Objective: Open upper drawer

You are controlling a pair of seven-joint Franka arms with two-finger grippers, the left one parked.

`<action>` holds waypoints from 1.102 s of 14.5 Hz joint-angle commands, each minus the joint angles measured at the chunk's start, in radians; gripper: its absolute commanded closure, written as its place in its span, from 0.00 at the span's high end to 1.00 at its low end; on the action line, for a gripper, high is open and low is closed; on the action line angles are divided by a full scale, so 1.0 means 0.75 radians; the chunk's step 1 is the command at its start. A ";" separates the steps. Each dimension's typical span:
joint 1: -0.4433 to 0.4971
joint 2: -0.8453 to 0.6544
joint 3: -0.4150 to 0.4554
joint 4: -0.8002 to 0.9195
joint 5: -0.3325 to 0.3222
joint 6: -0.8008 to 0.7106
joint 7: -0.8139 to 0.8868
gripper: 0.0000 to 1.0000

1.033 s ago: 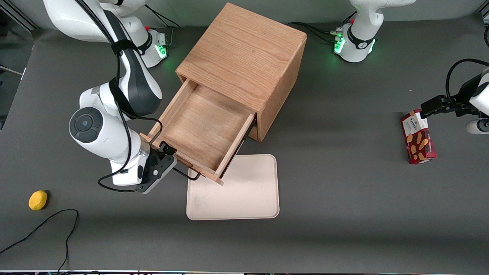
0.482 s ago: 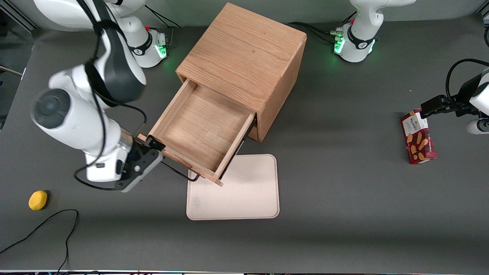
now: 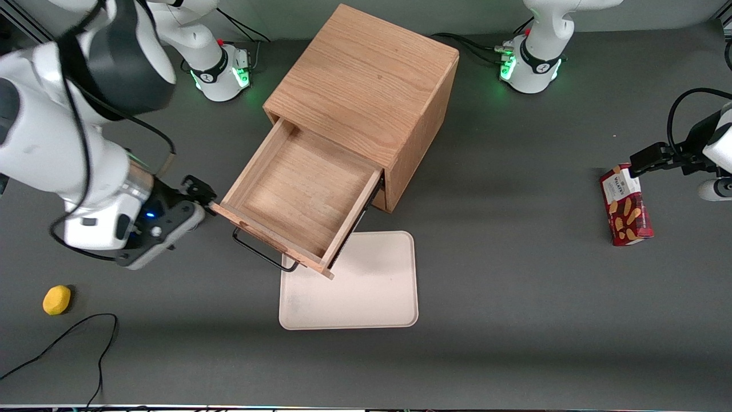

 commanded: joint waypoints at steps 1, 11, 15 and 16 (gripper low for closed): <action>-0.002 -0.086 -0.025 0.018 0.006 -0.068 0.080 1.00; -0.206 -0.405 -0.009 -0.184 -0.035 -0.064 0.455 1.00; -0.305 -0.563 0.008 -0.395 -0.029 0.011 0.457 1.00; -0.329 -0.581 0.024 -0.419 -0.027 0.022 0.473 1.00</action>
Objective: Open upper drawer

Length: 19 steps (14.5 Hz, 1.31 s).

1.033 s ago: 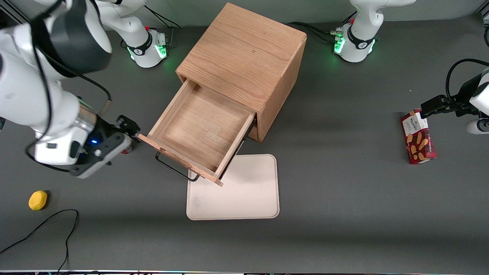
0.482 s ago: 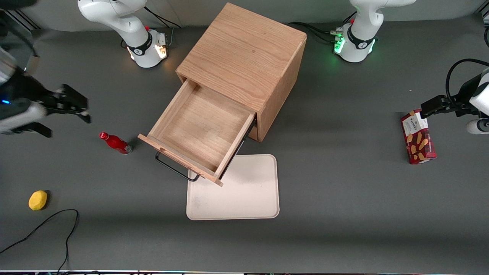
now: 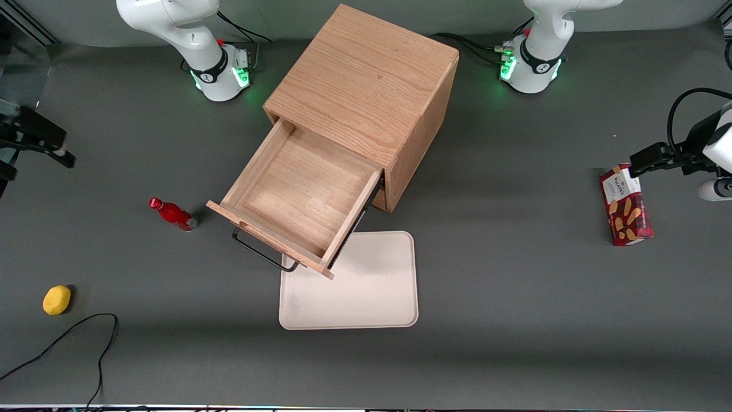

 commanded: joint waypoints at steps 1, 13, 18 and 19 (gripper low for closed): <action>-0.073 -0.125 0.081 -0.159 -0.008 0.064 0.098 1.00; -0.108 -0.111 0.098 -0.323 -0.025 0.184 0.262 1.00; -0.120 -0.109 0.093 -0.331 -0.027 0.178 0.269 1.00; -0.120 -0.109 0.093 -0.331 -0.027 0.174 0.279 1.00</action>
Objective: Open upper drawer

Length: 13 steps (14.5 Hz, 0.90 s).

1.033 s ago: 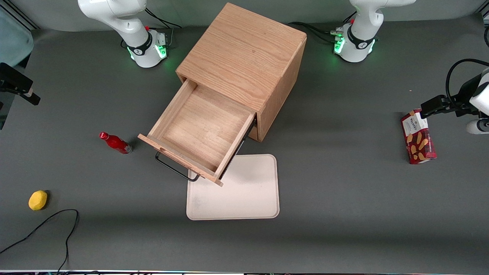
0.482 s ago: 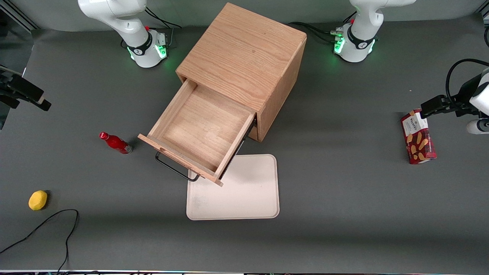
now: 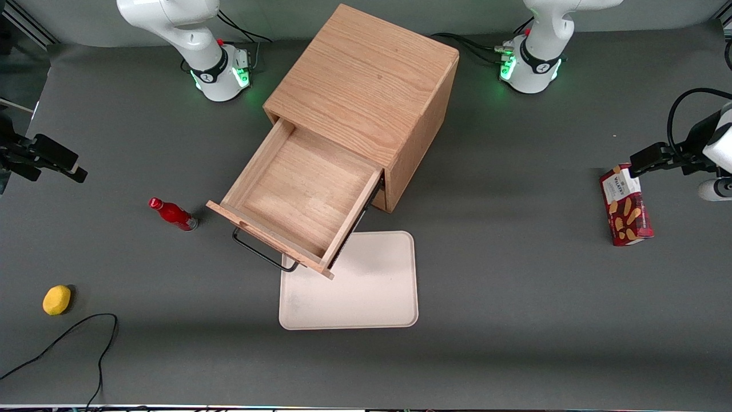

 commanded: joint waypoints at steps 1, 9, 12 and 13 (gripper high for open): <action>-0.009 -0.028 0.005 -0.026 -0.013 0.005 -0.023 1.00; -0.001 -0.018 0.019 -0.021 -0.138 -0.053 -0.202 1.00; 0.003 -0.020 0.019 -0.021 -0.136 -0.067 -0.207 1.00; 0.003 -0.022 0.019 -0.021 -0.130 -0.069 -0.205 1.00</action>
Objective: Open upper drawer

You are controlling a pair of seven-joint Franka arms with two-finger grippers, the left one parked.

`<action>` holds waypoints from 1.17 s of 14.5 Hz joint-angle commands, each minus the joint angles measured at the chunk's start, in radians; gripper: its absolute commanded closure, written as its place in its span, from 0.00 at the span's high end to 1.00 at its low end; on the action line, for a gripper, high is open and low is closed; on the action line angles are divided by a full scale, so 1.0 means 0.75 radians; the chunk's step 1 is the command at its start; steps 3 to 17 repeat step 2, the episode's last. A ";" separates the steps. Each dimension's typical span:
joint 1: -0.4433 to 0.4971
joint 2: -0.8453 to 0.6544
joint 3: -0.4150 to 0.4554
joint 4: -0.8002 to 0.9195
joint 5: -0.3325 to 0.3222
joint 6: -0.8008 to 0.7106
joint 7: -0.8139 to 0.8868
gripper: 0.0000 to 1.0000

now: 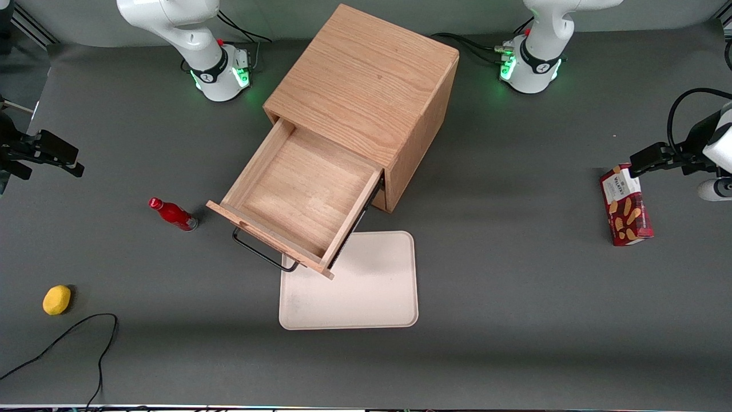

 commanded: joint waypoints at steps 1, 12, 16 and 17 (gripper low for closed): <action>0.003 -0.016 0.005 -0.007 -0.016 -0.022 -0.021 1.00; 0.003 -0.018 0.005 -0.009 -0.014 -0.028 -0.025 1.00; 0.003 -0.018 0.005 -0.009 -0.014 -0.028 -0.025 1.00; 0.003 -0.018 0.005 -0.009 -0.014 -0.028 -0.025 1.00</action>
